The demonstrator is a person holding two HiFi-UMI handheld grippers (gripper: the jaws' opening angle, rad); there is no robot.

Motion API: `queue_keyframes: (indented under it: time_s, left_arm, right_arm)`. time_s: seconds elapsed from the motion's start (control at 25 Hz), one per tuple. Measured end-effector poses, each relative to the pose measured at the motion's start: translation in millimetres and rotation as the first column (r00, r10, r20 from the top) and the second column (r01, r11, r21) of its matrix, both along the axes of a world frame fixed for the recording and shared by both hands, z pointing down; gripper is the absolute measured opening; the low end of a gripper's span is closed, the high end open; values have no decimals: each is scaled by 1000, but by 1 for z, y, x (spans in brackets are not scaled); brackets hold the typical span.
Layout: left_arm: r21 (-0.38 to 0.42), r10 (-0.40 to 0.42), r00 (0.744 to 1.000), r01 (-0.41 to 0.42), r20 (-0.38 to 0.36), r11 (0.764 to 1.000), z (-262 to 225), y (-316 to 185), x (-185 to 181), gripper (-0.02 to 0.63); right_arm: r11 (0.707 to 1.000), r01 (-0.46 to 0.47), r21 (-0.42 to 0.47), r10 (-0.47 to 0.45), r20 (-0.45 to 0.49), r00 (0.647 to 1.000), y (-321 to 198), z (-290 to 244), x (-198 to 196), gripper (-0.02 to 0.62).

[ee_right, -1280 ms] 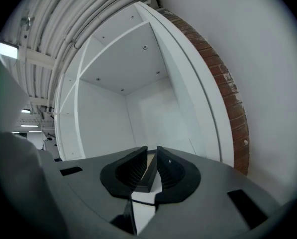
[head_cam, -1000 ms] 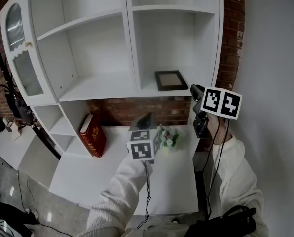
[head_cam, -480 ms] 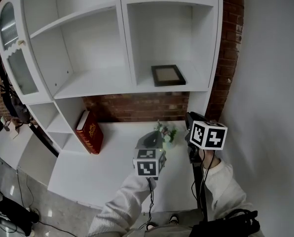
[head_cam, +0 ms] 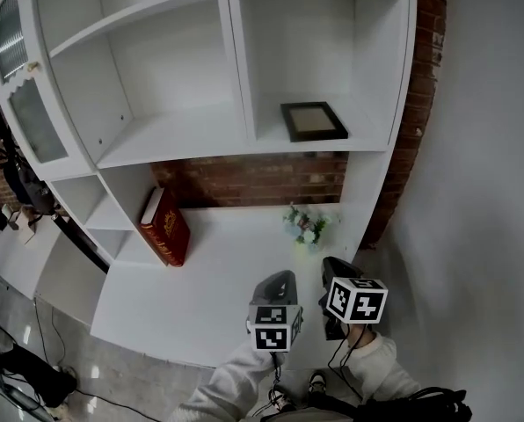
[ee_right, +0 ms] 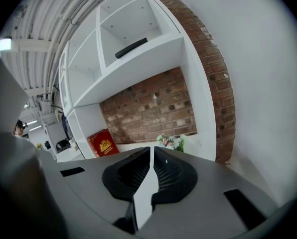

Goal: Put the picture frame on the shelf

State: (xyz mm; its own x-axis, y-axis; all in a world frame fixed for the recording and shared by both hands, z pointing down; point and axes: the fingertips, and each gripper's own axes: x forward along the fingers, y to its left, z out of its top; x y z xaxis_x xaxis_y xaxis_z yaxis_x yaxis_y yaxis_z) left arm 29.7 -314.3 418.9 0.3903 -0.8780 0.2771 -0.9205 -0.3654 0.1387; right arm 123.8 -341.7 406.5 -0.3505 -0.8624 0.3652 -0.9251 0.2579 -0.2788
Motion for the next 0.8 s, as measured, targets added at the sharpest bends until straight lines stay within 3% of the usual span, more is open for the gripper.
queue_keyframes:
  time_s: [0.32, 0.8]
  left_arm:
    - [-51, -21, 998, 19, -54, 999, 20, 26, -3, 8]
    - [-41, -70, 996, 68, -49, 997, 5, 30, 17, 8]
  right_arm:
    - [1000, -20, 8, 20, -11, 1000, 25, 13, 7, 34]
    - [998, 53, 39, -52, -41, 998, 36, 1, 22, 23]
